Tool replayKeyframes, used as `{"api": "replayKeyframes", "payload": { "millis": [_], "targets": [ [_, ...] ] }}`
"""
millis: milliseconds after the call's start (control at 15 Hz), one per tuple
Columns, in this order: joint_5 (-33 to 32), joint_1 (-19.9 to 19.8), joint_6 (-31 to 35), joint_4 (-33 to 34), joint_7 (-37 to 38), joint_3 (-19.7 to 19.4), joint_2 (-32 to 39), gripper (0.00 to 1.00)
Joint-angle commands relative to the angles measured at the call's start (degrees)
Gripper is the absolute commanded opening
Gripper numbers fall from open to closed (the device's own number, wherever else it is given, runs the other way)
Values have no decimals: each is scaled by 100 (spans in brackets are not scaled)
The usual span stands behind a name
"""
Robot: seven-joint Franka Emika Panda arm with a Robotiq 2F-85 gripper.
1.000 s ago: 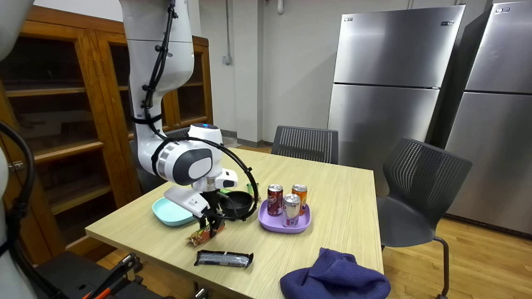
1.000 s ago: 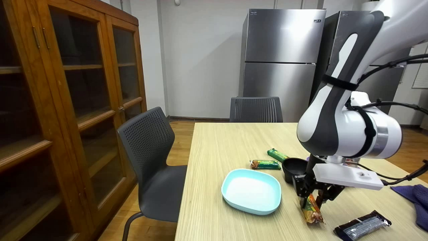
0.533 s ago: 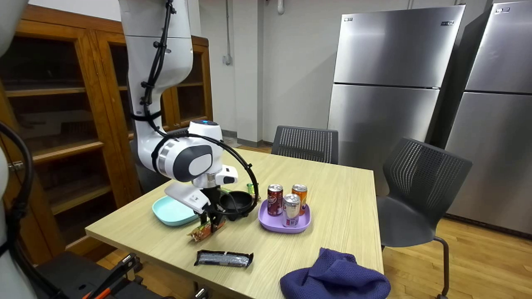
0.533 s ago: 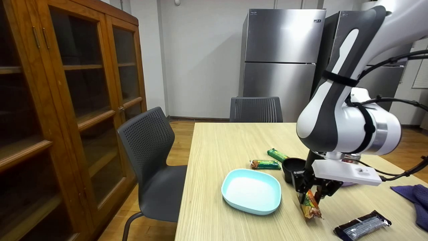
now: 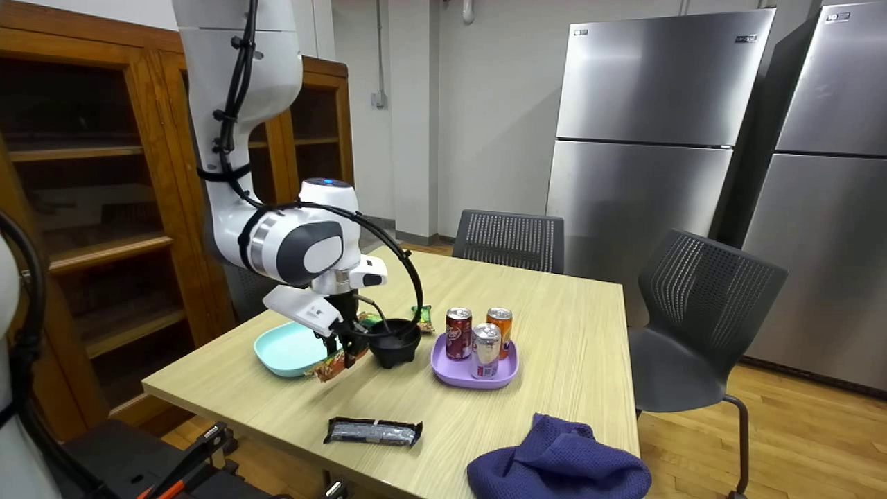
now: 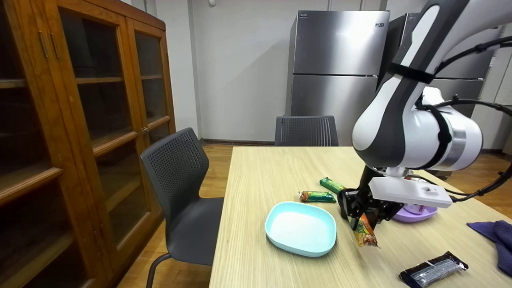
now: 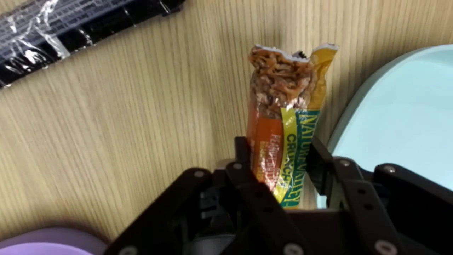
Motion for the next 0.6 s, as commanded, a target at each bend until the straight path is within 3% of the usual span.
{"api": "replayKeyframes", "payload": {
  "millis": [0,533],
  "targets": [
    [-221,299,-132,-271,280,-40,-469,18],
    [-498,1154,-255,-48,654,-132,-472,18]
  ]
}}
